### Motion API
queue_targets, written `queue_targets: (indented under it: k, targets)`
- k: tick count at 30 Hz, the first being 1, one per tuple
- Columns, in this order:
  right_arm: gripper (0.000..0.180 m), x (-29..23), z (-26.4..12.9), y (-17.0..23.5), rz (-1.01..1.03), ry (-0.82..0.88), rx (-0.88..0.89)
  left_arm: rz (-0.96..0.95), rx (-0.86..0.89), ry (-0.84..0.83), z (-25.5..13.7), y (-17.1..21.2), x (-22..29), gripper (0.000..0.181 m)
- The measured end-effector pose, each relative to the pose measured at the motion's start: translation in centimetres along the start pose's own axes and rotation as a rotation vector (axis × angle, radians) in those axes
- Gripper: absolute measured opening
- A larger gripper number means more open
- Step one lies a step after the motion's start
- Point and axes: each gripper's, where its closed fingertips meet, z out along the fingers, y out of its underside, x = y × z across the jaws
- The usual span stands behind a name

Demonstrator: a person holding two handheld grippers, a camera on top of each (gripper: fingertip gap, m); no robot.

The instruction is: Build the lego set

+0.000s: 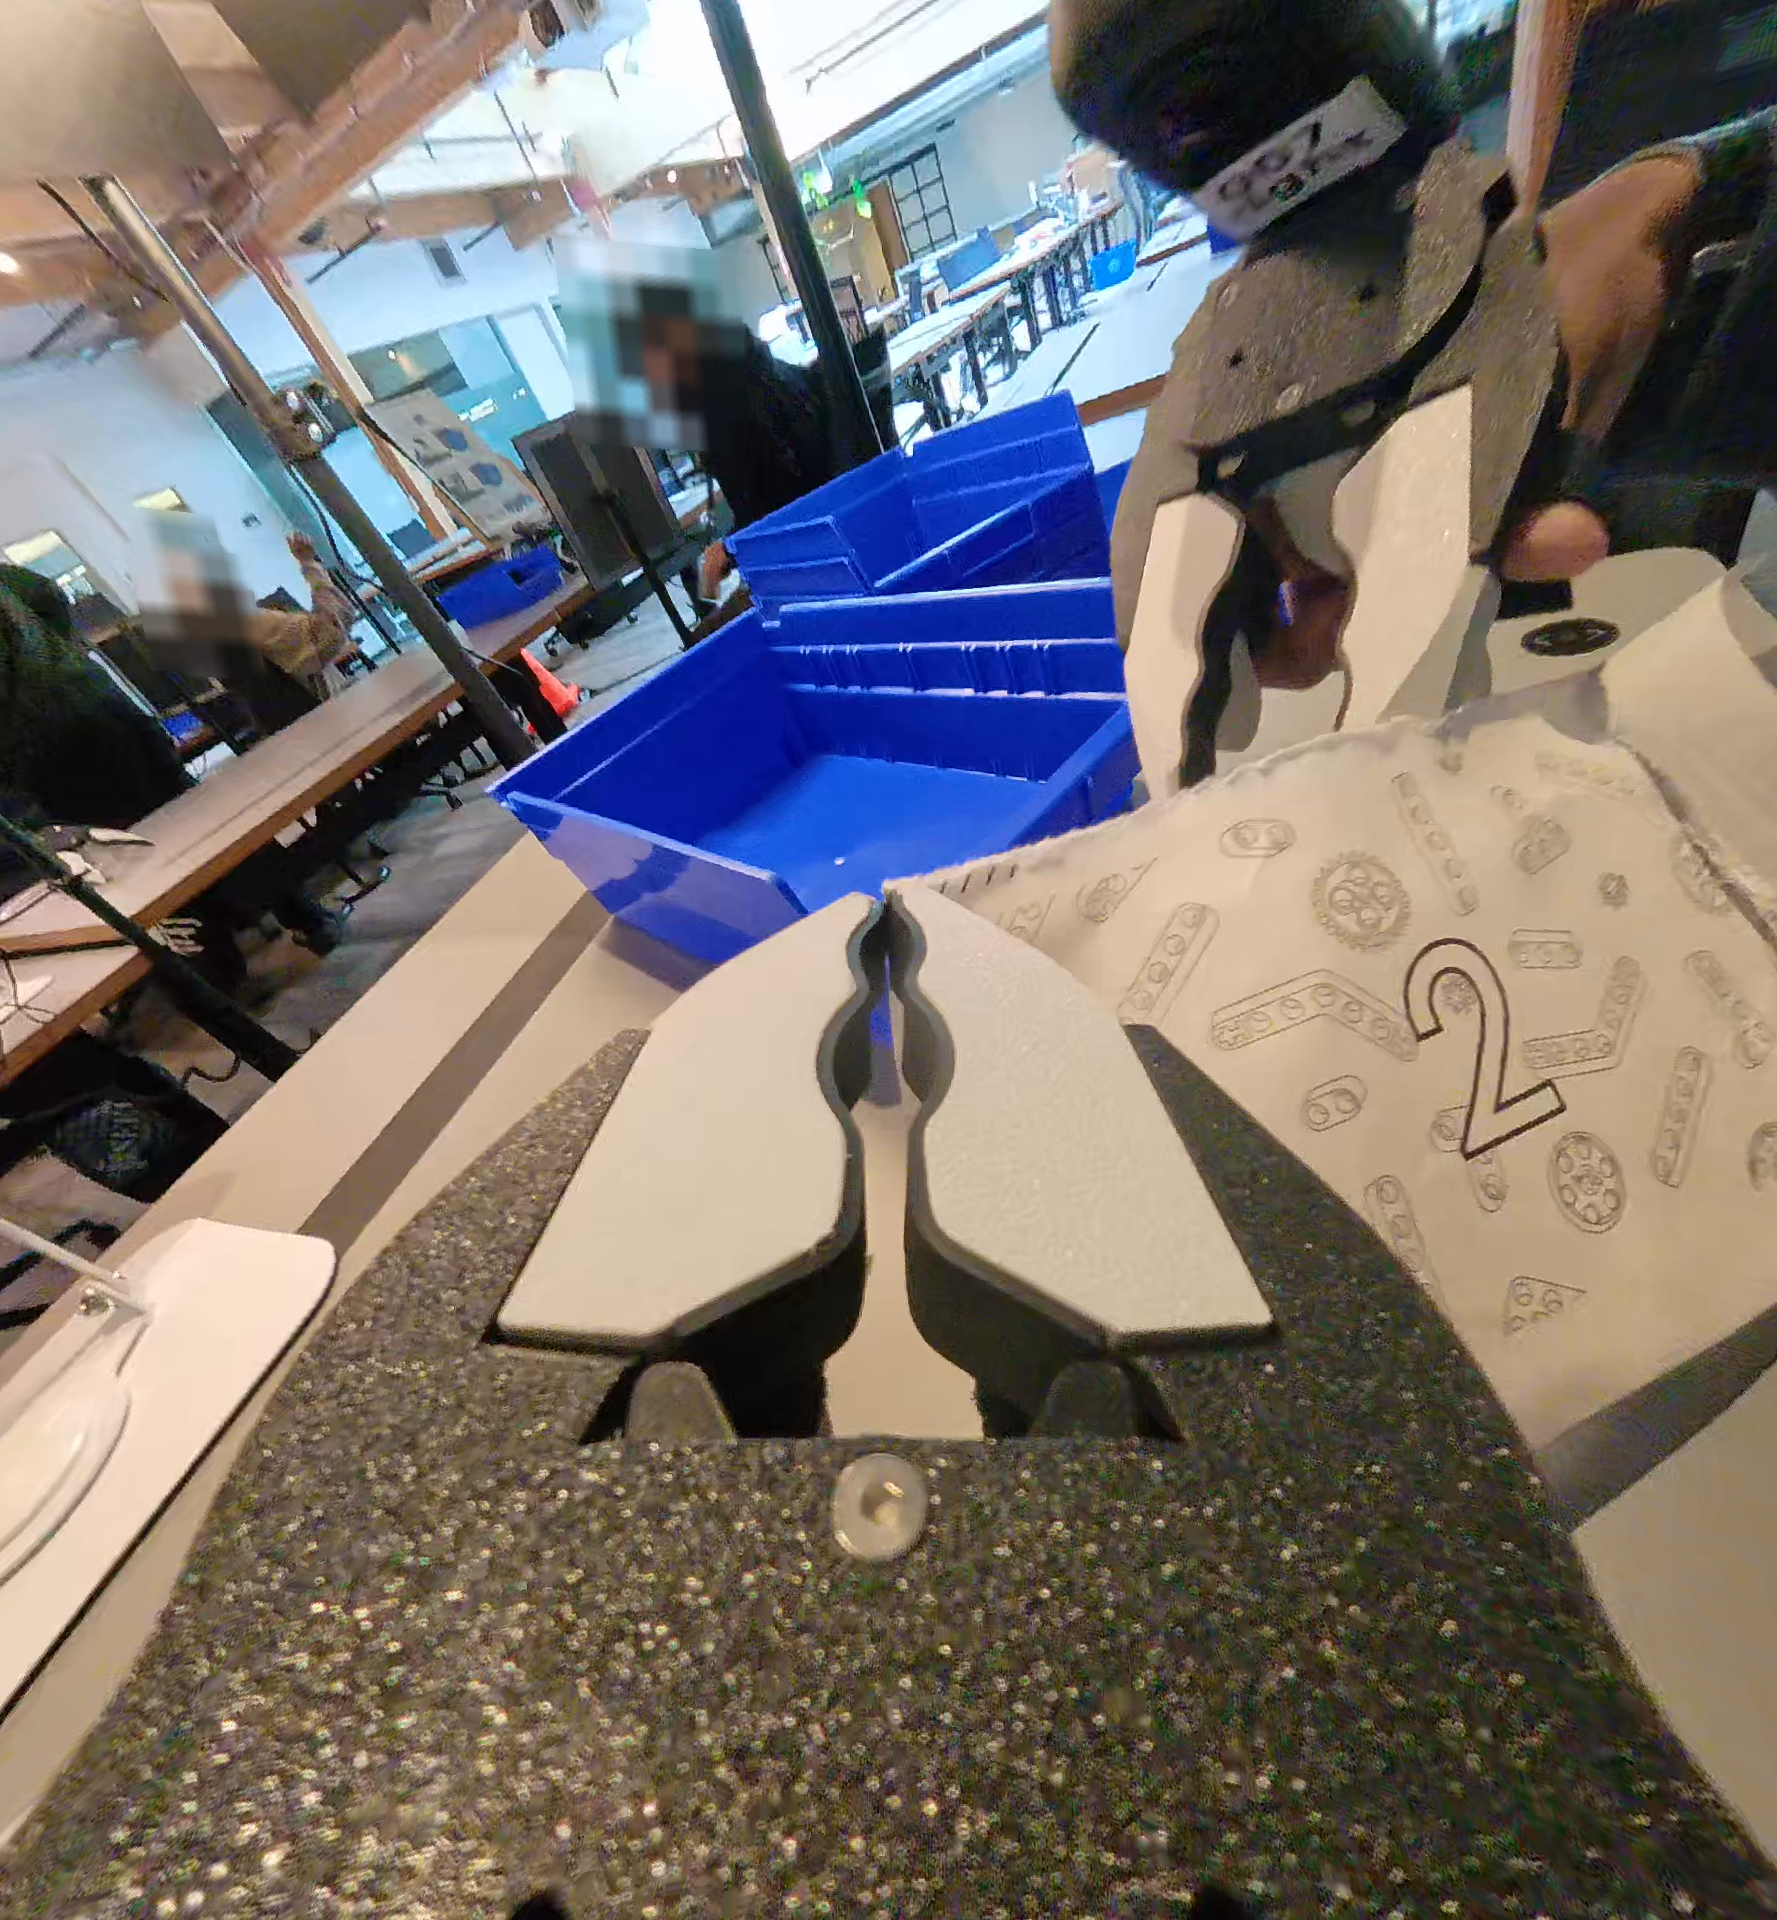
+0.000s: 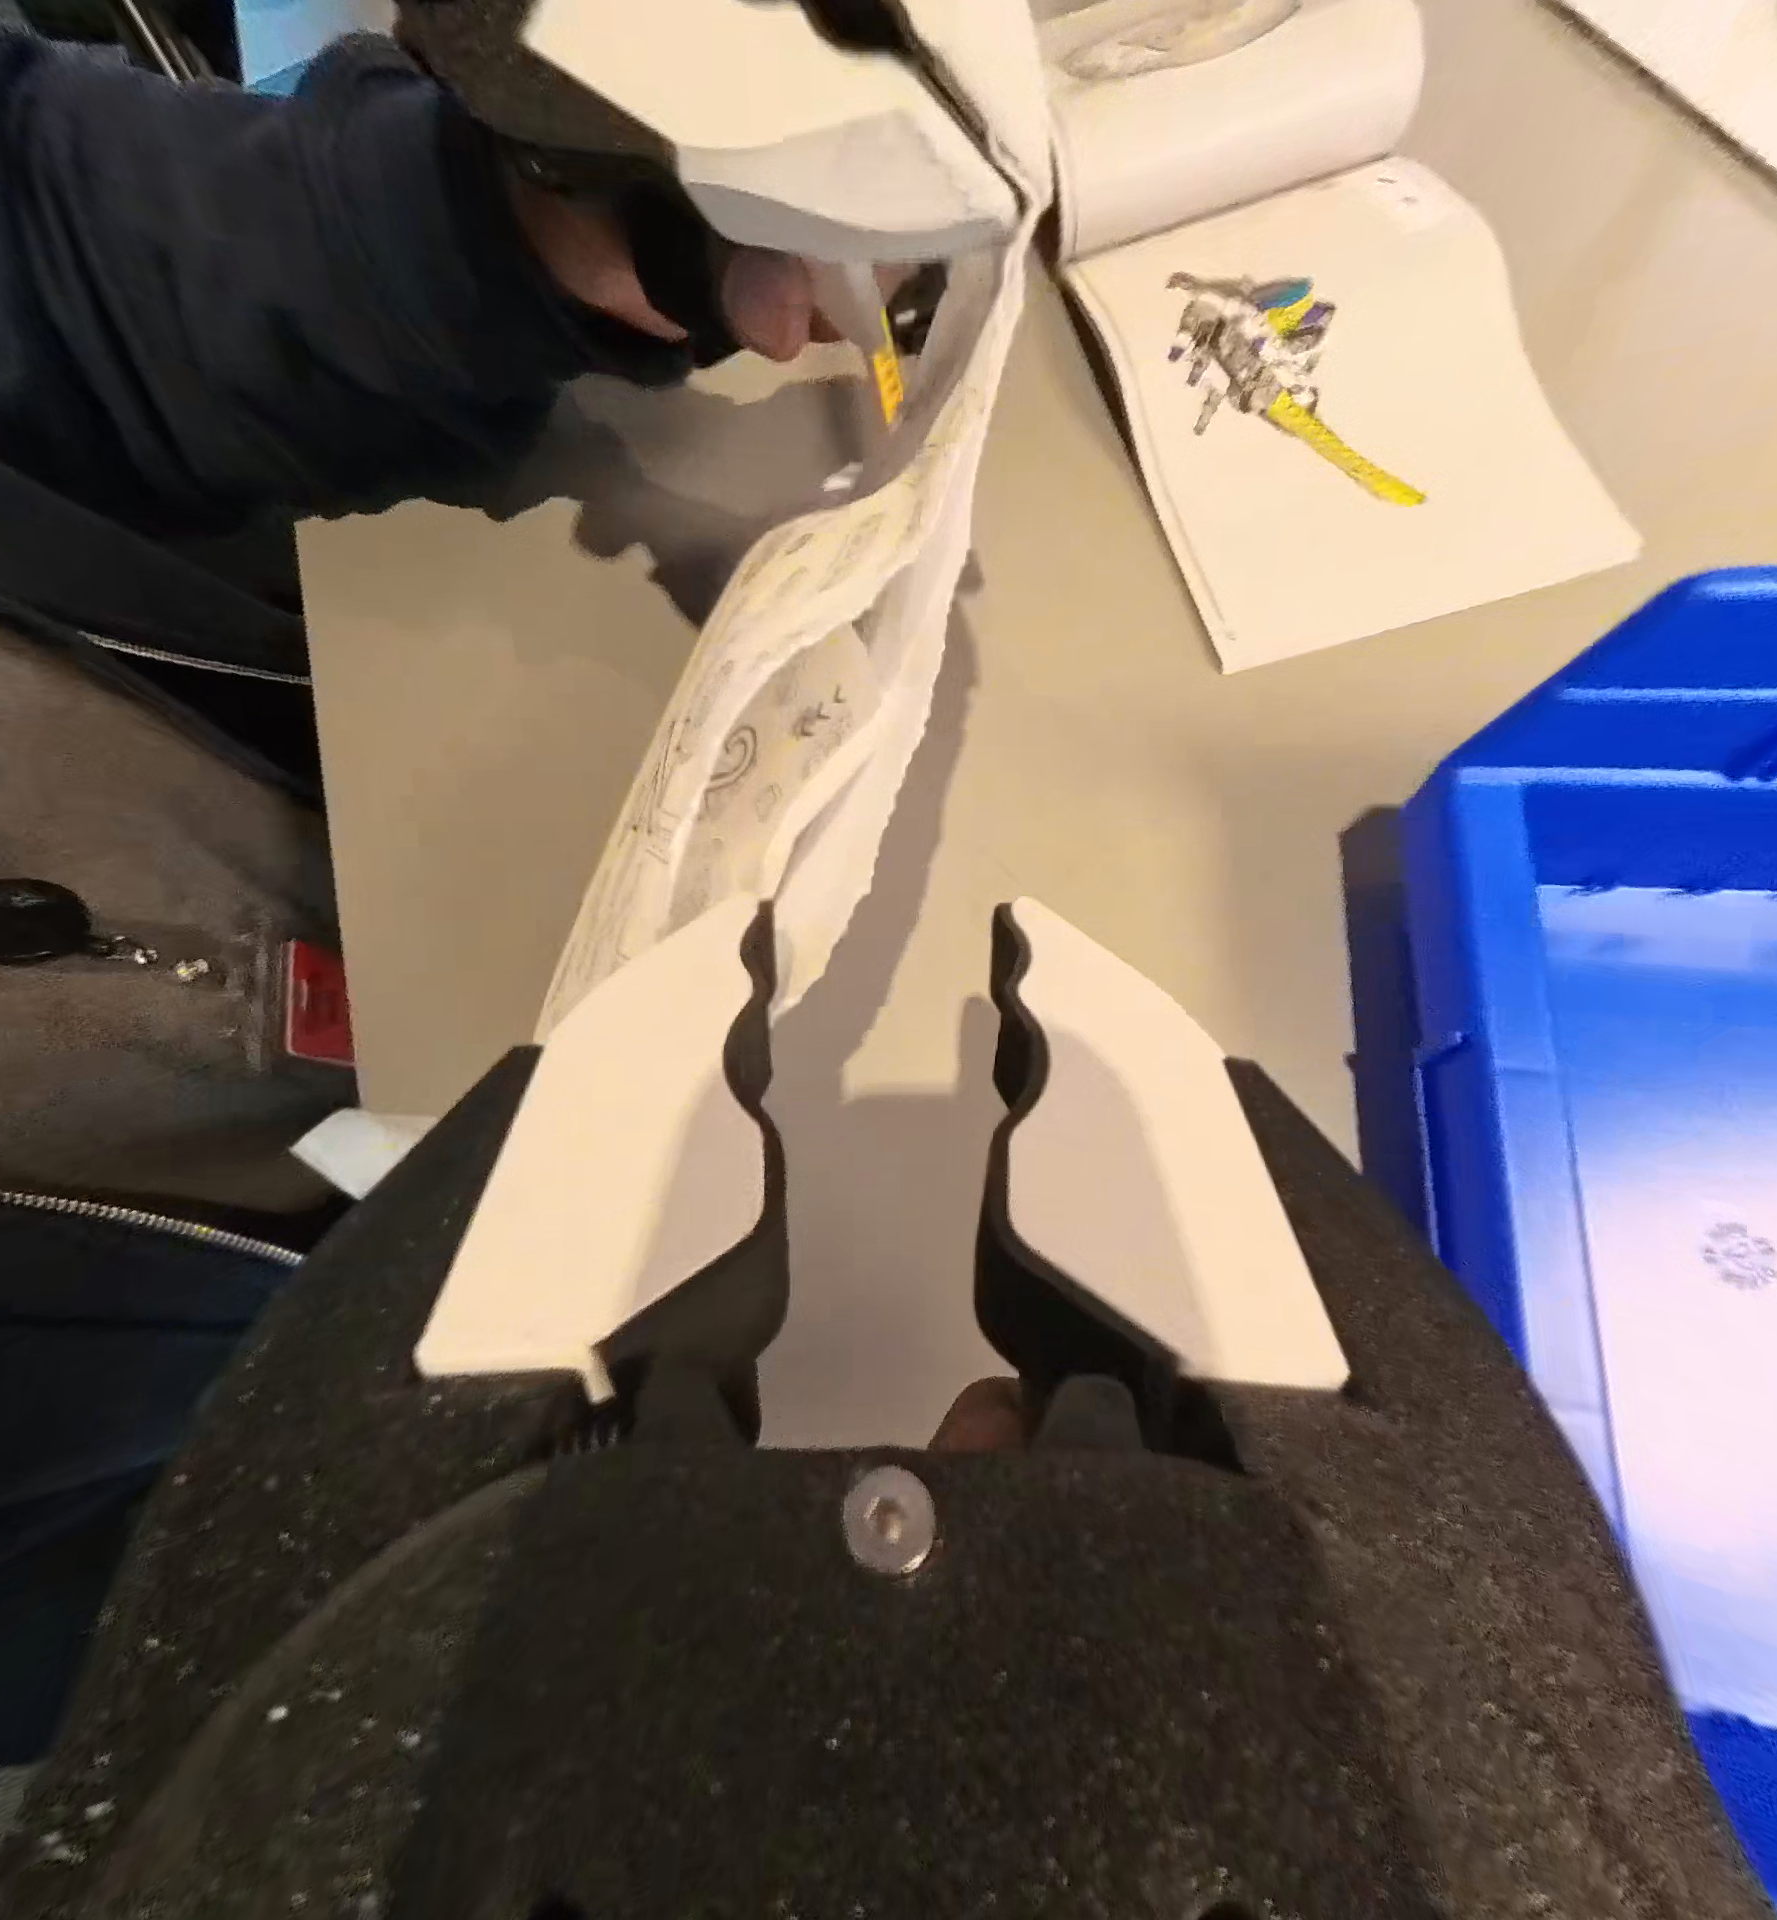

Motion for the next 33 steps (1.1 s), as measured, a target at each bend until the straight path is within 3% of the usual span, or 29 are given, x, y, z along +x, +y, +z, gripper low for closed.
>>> queue_targets:
  k: [3, 5, 10, 14, 18, 25, 33]
  targets:
    - [0.029, 0.2, 0.9, 0.9, 0.028, -0.01, -0.078, 0.013, 0.024, 0.009, -0.1, -0.3, 0.2, 0.0]
    - [0.001, 0.0, 1.2, 1.0, 0.047, -0.046, -0.095, 0.013, 0.02, 0.02, -0.1, -0.1, 0.2, 0.0]
    - [0.0, -0.3, 1.0, -0.3, 0.057, -0.054, -0.08, -0.031, -0.002, 0.019, -0.6, -0.1, -0.9, 0.001]
    - [0.0, -0.3, 0.6, -1.2, 0.046, -0.01, -0.113, -0.052, 0.01, -0.009, -2.0, -2.4, -2.4, 0.011]
    - [0.0, -0.6, 0.9, -2.1, 0.024, 0.011, -0.179, 0.034, -0.044, 0.208, -2.4, -4.0, 1.8, 0.016]
    - [0.0, -1.8, 2.1, -3.5, -0.055, 0.013, -0.288, 0.289, -0.227, 0.36, -1.1, -2.5, 5.7, 0.025]
    - [0.0, -1.4, 2.4, -3.9, -0.076, 0.044, -0.301, 0.465, -0.484, 0.418, -2.9, 1.3, 7.1, 0.008]
